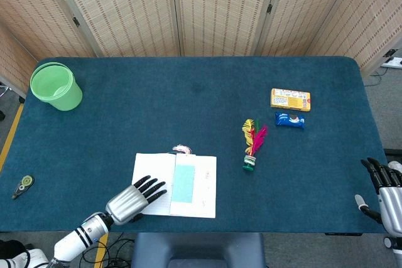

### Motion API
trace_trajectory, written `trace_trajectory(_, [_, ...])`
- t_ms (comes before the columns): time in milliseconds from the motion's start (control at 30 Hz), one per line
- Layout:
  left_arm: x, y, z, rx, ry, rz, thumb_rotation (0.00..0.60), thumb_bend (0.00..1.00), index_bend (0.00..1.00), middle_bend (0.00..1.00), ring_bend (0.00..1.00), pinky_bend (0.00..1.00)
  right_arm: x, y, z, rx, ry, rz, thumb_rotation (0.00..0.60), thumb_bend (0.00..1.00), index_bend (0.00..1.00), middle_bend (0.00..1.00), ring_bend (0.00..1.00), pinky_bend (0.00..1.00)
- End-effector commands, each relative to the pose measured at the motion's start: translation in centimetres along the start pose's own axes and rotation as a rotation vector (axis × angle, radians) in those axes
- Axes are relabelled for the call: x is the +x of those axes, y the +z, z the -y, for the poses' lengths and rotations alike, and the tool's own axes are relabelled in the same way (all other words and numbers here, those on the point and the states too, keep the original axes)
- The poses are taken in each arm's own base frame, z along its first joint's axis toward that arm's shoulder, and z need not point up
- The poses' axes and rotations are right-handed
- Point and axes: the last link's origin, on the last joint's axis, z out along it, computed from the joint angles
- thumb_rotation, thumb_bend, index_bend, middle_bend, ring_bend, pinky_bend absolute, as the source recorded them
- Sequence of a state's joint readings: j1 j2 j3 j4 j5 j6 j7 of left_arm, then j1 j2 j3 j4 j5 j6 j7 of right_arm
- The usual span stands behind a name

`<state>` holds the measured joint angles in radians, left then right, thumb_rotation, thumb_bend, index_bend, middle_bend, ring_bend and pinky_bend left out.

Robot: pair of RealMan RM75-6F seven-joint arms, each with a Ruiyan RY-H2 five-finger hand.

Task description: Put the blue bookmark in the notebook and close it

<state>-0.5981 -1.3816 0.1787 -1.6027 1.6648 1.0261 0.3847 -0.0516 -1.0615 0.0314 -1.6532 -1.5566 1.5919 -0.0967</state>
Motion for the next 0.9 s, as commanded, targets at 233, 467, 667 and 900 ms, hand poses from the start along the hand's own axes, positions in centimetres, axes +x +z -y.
trace_trajectory(233, [-1.1, -1.1, 0.7, 0.026, -0.009, 0.027, 0.600, 0.31, 0.05, 0.01, 0.00, 0.11, 0.2, 0.2, 0.5, 0.014, -0.008, -0.003, 0.600, 0.20, 0.14, 0.13, 0.20, 0.22])
trace_trajectory(467, [-2.0, -1.3, 1.5, 0.052, -0.017, 0.013, 0.600, 0.32, 0.01, 0.00, 0.00, 0.11, 0.4, 0.2, 0.8, 0.018, -0.013, -0.006, 0.600, 0.20, 0.14, 0.13, 0.20, 0.22])
trace_trajectory(667, [-3.0, -1.6, 2.0, 0.078, -0.013, 0.007, 0.600, 0.31, 0.00, 0.00, 0.00, 0.11, 0.5, 0.1, 1.0, 0.017, -0.015, -0.008, 0.600, 0.20, 0.14, 0.13, 0.20, 0.22])
trace_trajectory(900, [-3.3, -1.6, 2.1, 0.082, -0.017, 0.004, 0.600, 0.31, 0.00, 0.00, 0.00, 0.11, 0.6, 0.2, 1.1, 0.021, -0.016, -0.011, 0.600, 0.20, 0.14, 0.13, 0.20, 0.22])
